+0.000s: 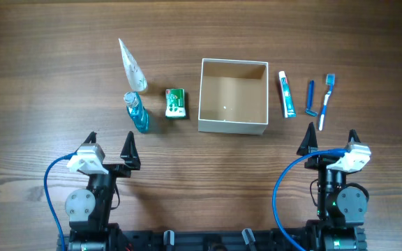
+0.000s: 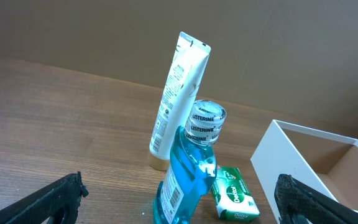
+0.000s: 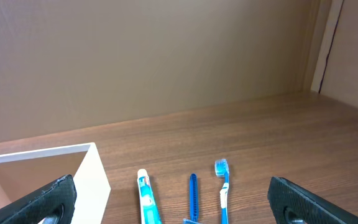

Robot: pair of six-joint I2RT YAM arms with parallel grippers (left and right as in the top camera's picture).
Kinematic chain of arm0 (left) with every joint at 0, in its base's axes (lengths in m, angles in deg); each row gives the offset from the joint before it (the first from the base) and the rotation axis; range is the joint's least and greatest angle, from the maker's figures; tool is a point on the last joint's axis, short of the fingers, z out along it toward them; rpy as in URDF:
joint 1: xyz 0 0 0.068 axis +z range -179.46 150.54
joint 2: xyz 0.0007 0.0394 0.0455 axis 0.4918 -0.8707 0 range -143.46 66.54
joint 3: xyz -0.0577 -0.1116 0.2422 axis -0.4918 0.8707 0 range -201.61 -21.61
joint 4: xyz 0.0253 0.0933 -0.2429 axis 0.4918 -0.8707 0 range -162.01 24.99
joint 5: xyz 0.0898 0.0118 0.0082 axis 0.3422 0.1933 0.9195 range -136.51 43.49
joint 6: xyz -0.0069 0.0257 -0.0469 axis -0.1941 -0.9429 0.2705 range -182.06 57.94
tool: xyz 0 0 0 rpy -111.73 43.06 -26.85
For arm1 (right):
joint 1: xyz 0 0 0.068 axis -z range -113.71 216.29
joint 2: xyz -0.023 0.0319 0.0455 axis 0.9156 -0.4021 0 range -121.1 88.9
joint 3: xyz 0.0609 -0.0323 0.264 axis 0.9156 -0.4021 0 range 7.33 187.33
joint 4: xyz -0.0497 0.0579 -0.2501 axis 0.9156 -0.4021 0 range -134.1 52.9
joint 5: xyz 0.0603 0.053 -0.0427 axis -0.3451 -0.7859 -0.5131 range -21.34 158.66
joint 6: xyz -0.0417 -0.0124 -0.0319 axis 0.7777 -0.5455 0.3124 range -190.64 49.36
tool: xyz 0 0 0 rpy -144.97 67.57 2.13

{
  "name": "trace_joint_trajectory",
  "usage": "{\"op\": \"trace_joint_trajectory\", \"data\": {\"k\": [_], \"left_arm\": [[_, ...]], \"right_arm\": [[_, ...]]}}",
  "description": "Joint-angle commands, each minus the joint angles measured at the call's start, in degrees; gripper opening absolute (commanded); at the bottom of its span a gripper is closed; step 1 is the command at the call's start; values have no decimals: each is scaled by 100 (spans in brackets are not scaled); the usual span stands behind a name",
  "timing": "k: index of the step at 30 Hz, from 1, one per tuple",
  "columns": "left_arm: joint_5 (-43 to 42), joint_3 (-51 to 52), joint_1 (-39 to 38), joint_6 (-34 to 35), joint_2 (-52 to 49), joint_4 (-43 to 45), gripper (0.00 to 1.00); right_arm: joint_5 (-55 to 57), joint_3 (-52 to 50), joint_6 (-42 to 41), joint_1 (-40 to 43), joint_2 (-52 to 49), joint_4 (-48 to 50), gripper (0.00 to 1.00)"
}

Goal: Pack container

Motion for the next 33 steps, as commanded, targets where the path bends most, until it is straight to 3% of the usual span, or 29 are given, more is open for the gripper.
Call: {"op": "trace_joint_trajectory", "data": {"k": [1, 10, 18, 25, 30, 33], "left_arm": [[-153, 26, 26, -114, 20, -9, 100], [-413, 26, 26, -61, 20, 35, 100], [-1432, -52, 28, -72, 20, 538, 100], [-2170, -1023, 26, -70, -330, -39, 100], [-2168, -2203, 26, -118, -1320, -750, 100], [-2155, -3348, 26, -485, -2144, -1650, 100]], "right_arm": [[-28, -9, -103, 9, 61, 7, 100], [-28, -9, -103, 9, 61, 7, 100], [-28, -9, -103, 9, 61, 7, 100], [-28, -9, -101, 9, 61, 7, 100], [-28, -9, -103, 9, 61, 7, 100], [-28, -9, -103, 9, 61, 7, 100]]}}
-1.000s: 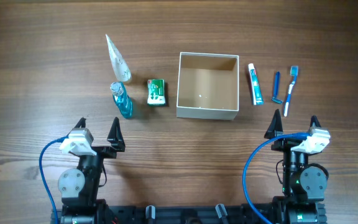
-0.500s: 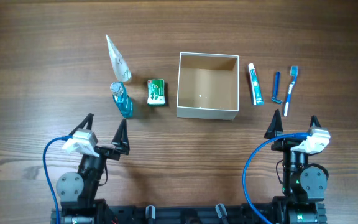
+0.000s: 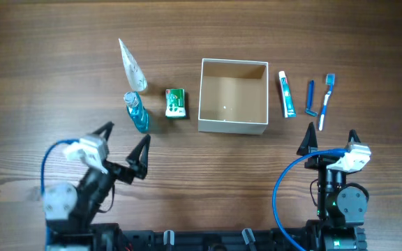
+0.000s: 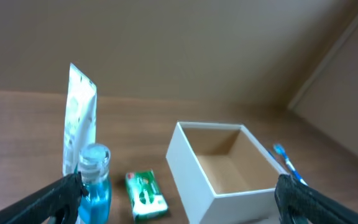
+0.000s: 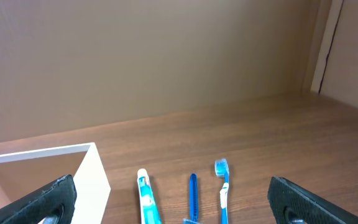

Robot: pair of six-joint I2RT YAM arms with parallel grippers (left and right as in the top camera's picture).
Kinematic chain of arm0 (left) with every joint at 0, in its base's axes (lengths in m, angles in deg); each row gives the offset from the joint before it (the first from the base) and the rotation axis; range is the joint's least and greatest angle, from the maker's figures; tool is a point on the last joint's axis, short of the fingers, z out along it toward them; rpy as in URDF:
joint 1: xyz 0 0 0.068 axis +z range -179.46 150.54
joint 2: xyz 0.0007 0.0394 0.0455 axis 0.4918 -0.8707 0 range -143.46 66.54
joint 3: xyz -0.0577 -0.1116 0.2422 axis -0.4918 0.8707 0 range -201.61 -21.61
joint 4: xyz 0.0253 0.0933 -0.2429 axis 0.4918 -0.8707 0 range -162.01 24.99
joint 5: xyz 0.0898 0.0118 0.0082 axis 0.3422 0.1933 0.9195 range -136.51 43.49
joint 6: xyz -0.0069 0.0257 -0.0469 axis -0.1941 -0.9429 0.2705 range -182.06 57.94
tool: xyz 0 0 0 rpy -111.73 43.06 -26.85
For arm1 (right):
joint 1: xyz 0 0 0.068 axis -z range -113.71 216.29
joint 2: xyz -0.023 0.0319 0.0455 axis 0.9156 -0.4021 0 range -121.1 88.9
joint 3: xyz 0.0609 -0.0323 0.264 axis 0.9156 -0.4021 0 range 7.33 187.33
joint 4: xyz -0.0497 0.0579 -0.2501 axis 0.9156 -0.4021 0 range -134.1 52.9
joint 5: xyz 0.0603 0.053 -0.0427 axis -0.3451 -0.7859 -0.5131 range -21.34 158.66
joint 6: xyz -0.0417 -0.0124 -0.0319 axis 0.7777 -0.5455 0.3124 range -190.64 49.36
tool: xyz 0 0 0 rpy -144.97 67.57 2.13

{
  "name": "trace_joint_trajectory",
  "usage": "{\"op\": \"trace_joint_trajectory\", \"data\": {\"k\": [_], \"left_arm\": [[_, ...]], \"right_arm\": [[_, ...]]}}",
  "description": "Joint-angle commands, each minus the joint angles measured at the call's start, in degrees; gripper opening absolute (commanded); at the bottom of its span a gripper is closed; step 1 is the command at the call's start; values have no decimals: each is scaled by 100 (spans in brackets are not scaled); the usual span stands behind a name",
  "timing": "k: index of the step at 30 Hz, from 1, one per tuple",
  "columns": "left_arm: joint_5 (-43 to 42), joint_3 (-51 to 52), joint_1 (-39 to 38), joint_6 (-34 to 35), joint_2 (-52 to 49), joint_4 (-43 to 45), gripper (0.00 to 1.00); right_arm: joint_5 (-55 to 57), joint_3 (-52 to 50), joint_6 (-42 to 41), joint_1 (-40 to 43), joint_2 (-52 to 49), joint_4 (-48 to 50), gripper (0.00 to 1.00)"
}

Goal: Pack container
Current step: 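Move the left gripper up over the white toothpaste tube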

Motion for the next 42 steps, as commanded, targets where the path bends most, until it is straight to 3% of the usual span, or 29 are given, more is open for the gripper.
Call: {"op": "trace_joint_trajectory", "data": {"k": [1, 8, 12, 16, 22, 25, 29, 32, 37, 42], "left_arm": [[-107, -1591, 26, -608, -1069, -955, 100], [372, -4913, 26, -1580, -3344, -3128, 100], [-7, -6140, 26, -1580, -4197, -3434, 100], [225, -6981, 26, -1600, -4811, -3641, 100], [1436, -8885, 11, -1432, -6533, -5545, 100], [1438, -9720, 11, -1414, -7418, -6271, 100], [863, -9862, 11, -1416, -8011, -6170, 100], [955, -9862, 4, -1377, -8376, -6000, 100], [2448, -9862, -170, 260, -8872, -5899, 100], [2332, -9862, -319, 990, -9193, -5718, 100]], "right_arm": [[-28, -9, -101, 9, 61, 4, 100], [-28, -9, -101, 9, 61, 4, 100], [-28, -9, -105, 9, 61, 4, 100], [-28, -9, -105, 9, 61, 4, 100], [-28, -9, -103, 9, 61, 4, 100], [-28, -9, -103, 9, 61, 4, 100], [-28, -9, -103, 9, 61, 4, 100], [-28, -9, -103, 9, 61, 4, 100], [-28, -9, -103, 9, 61, 4, 100], [-28, -9, -103, 9, 61, 4, 100]]}}
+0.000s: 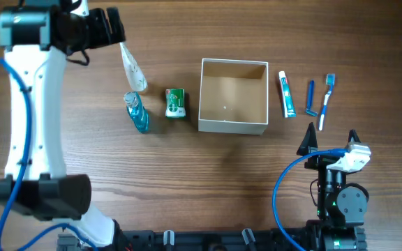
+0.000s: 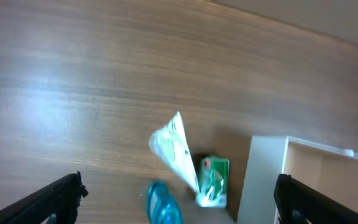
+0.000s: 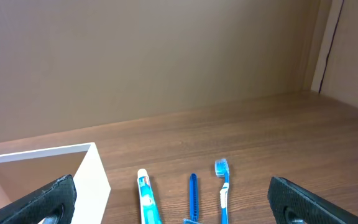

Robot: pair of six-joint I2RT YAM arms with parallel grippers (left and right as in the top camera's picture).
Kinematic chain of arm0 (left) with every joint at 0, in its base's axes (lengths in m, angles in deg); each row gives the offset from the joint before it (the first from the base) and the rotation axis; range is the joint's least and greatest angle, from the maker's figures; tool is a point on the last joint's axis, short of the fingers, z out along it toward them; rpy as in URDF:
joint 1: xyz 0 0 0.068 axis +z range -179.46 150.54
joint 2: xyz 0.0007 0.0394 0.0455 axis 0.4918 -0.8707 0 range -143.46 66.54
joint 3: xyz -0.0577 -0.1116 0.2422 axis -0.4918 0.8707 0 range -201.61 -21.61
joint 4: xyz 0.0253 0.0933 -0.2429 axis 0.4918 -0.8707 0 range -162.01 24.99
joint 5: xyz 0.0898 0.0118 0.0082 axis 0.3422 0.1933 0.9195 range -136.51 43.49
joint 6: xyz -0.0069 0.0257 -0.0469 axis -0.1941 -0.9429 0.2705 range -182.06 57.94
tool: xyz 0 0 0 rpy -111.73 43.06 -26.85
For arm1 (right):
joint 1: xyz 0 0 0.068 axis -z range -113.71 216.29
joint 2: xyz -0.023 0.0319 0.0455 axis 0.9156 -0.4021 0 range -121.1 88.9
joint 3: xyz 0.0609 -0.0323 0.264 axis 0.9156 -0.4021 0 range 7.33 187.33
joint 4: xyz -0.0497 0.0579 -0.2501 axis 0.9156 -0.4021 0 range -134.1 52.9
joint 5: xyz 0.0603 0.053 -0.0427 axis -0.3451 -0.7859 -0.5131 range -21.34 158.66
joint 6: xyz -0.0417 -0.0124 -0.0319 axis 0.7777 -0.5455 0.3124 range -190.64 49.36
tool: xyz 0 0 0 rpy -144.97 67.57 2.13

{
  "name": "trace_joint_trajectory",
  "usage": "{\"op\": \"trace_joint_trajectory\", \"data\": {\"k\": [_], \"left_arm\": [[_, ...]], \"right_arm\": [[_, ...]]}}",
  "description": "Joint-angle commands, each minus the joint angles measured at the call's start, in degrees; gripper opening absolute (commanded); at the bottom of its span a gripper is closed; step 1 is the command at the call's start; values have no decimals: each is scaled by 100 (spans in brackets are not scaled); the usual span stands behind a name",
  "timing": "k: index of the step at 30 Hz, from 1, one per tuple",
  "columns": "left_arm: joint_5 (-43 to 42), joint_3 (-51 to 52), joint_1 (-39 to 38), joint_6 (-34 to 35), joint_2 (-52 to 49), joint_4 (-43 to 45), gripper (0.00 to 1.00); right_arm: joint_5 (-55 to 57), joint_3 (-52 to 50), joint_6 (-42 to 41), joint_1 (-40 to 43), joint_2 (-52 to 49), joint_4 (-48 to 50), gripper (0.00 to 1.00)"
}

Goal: Pack container
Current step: 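Move the left gripper up over the white toothpaste tube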

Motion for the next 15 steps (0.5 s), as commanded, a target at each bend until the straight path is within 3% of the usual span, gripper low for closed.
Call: {"op": "trace_joint_trajectory", "data": {"k": [1, 9, 15], "left_arm": [[203, -136, -162, 898, -245, 101, 100], [221, -136, -369, 927, -734, 142, 100], [221, -136, -101, 1193, -1174, 31, 100]], "right_arm": [[-26, -9, -103, 9, 61, 7, 100], [-26, -9, -103, 9, 61, 7, 100], [-26, -9, -103, 9, 61, 7, 100]]}}
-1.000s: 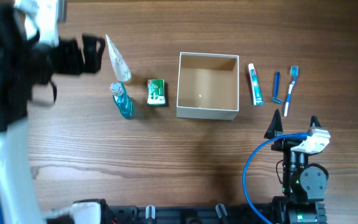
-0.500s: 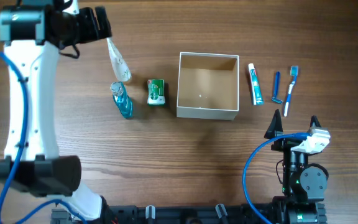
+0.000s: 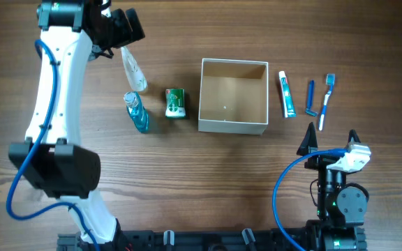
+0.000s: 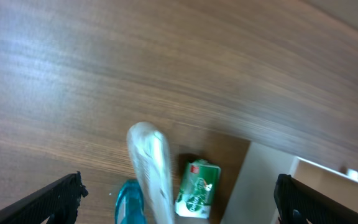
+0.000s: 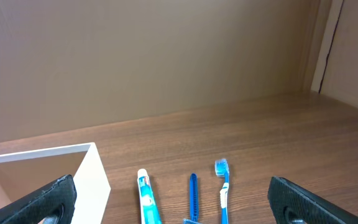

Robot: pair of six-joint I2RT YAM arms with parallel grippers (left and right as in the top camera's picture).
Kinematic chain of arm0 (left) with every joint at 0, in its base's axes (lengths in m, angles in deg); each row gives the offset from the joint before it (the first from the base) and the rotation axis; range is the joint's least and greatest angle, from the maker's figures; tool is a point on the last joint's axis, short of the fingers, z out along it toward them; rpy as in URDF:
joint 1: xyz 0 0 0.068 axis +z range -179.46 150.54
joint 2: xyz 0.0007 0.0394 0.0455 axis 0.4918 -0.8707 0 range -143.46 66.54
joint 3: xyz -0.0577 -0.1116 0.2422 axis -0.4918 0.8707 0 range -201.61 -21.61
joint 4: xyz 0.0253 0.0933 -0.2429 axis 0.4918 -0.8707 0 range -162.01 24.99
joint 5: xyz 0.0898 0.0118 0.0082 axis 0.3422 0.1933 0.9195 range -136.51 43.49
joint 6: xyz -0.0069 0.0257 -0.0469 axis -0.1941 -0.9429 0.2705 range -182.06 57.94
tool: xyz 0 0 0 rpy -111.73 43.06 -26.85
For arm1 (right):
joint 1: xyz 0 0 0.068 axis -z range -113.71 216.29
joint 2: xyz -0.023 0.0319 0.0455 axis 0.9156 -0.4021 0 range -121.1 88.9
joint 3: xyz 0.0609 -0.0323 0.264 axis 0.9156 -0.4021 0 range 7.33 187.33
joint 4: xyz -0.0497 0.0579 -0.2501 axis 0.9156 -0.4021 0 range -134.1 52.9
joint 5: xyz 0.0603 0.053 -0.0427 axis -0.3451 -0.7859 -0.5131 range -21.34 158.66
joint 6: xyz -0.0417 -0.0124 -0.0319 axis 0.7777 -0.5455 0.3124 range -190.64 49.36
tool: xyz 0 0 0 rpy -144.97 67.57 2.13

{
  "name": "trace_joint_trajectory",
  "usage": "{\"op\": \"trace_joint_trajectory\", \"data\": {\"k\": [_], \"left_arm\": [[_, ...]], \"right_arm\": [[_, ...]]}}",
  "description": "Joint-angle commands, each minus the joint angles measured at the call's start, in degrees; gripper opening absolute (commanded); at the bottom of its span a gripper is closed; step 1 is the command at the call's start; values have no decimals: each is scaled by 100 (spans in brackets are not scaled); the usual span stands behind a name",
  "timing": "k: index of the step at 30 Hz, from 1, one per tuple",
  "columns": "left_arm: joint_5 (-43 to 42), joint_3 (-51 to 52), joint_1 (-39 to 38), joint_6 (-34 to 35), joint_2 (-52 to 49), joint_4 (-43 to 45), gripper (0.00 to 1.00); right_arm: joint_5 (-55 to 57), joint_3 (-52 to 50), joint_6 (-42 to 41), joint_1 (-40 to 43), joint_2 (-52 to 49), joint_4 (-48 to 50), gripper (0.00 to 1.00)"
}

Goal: Pack container
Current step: 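Move the left gripper up over the white toothpaste tube, then lower the left gripper and grasp the white toothpaste tube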

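Note:
The white open box [image 3: 233, 95] stands mid-table, empty. Left of it are a green soap pack [image 3: 176, 102], a blue mouthwash bottle [image 3: 138, 113] and an upright white tube [image 3: 132, 70]. My left gripper [image 3: 117, 28] hangs open at the far left, above the tube's top and apart from it. Its wrist view looks down on the tube [image 4: 151, 168], soap [image 4: 194, 190] and bottle [image 4: 129, 208]. Right of the box lie toothpaste [image 3: 287, 94], a razor [image 3: 310, 97] and a toothbrush [image 3: 326, 101]. My right gripper [image 3: 330, 143] rests open near the front edge.
The left arm's white link [image 3: 51, 90] stretches from the front left up to the far edge, passing left of the bottle. In the right wrist view the box corner [image 5: 48, 174] sits left of the toothpaste [image 5: 146, 199].
My left gripper has shifted a little to the right along the far edge and now sits more directly over the white tube. The right arm and all objects have not moved.
Both grippers first rested open at the front edge. The left one was then turned toward the bottle and box, still near the front. Later it was high at the far left corner, and now it is over the white tube. Nothing has been picked up.

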Motion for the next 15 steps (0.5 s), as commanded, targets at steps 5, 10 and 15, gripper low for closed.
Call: {"op": "trace_joint_trajectory", "data": {"k": [5, 10, 15], "left_arm": [[116, -103, 350, 212, -339, -238, 100], [-129, -101, 306, -439, -339, -374, 100], [-144, -103, 186, -433, -345, -282, 100]], "right_arm": [[-28, -9, -101, 9, 61, 7, 100], [-28, -9, -101, 9, 61, 7, 100], [-28, -9, -98, 9, 61, 7, 100]]}}
